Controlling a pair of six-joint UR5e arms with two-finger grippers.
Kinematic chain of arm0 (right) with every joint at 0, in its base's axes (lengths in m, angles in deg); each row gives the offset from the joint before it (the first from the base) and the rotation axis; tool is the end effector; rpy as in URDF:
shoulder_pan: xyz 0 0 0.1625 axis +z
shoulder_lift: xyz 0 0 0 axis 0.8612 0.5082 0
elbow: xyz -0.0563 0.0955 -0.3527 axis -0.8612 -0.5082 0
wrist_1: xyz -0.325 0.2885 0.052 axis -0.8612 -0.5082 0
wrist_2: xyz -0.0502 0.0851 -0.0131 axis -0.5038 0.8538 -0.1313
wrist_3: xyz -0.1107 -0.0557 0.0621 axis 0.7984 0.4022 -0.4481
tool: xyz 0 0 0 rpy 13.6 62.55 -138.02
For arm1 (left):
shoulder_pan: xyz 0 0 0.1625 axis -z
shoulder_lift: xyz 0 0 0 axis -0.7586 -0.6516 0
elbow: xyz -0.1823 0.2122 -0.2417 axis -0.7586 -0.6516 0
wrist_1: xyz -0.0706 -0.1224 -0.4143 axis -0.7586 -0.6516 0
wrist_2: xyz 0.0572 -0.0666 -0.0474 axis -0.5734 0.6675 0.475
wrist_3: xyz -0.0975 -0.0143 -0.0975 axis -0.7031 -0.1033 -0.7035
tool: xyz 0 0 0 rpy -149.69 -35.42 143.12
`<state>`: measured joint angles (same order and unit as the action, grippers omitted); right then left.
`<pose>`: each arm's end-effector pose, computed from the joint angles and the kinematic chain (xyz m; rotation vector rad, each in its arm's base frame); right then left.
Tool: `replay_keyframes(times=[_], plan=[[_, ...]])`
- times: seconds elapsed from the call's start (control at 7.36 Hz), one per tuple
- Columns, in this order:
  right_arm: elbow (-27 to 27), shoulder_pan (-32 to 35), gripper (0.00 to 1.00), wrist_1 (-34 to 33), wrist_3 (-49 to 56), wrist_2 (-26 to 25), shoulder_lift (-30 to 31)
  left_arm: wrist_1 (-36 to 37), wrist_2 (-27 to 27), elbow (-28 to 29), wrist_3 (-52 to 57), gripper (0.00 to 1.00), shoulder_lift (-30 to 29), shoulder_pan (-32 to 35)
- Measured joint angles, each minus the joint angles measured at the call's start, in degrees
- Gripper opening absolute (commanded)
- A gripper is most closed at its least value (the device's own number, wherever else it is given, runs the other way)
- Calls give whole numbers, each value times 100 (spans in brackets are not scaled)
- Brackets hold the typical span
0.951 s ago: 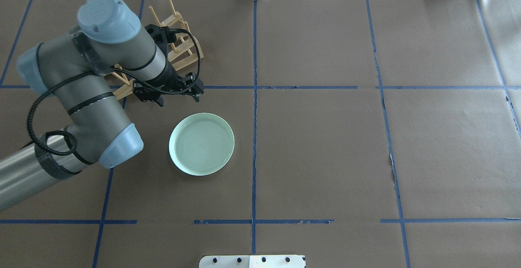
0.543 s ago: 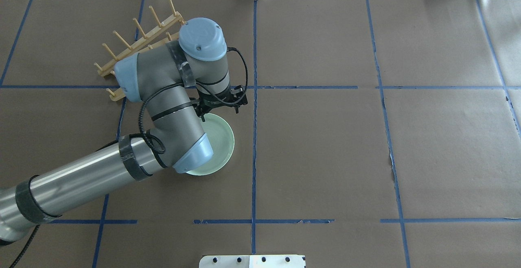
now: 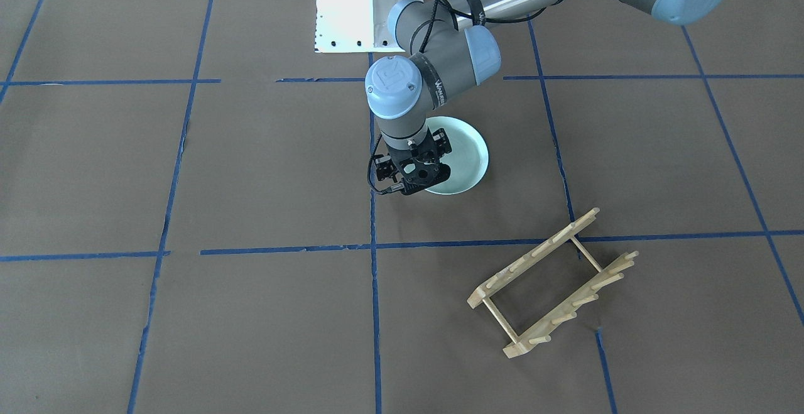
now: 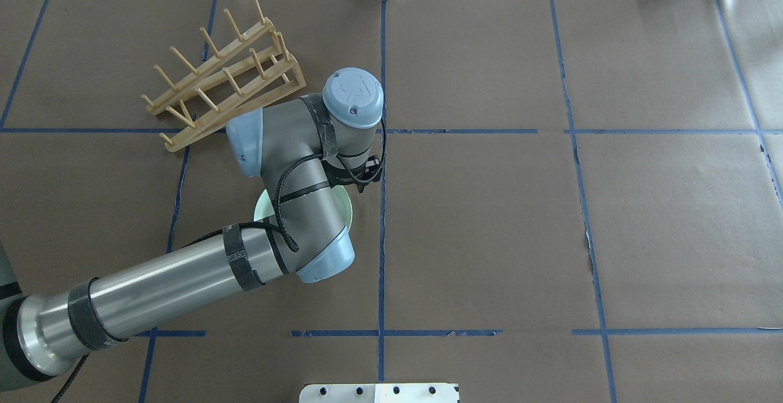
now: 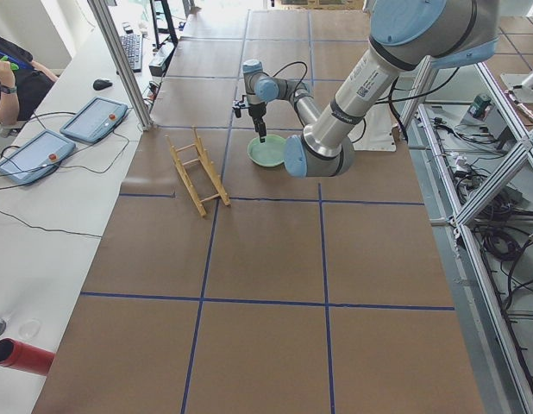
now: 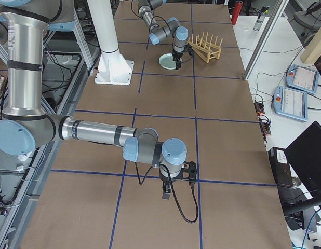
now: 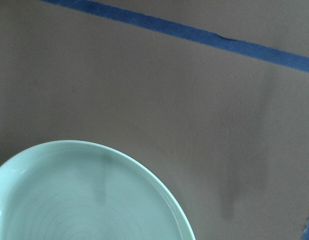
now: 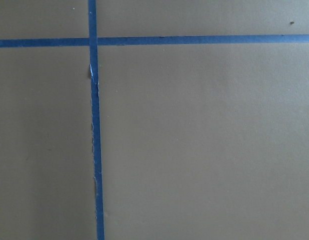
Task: Place plate on rack
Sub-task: 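Close the left gripper on the plate's rim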
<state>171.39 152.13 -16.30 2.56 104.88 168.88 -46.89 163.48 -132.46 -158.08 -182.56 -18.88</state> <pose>0.0625 -0.4602 0.6774 -0.0612 -0.7328 0.0169 0.6188 -0.4625 0.1935 -0.1500 0.6111 -0.2644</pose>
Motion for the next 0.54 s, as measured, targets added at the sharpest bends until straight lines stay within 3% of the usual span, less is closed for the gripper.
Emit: replay_keyframes(times=[0.14, 0.27, 0.54], plan=[[0, 2, 100, 0, 0, 0, 0, -10, -31, 15, -4, 30, -5, -54], [0, 2, 100, 0, 0, 0, 0, -23, -41, 15, -7, 16, -9, -90], [0, 0, 100, 0, 0, 0, 0, -42, -43, -2, -8, 0, -14, -122]])
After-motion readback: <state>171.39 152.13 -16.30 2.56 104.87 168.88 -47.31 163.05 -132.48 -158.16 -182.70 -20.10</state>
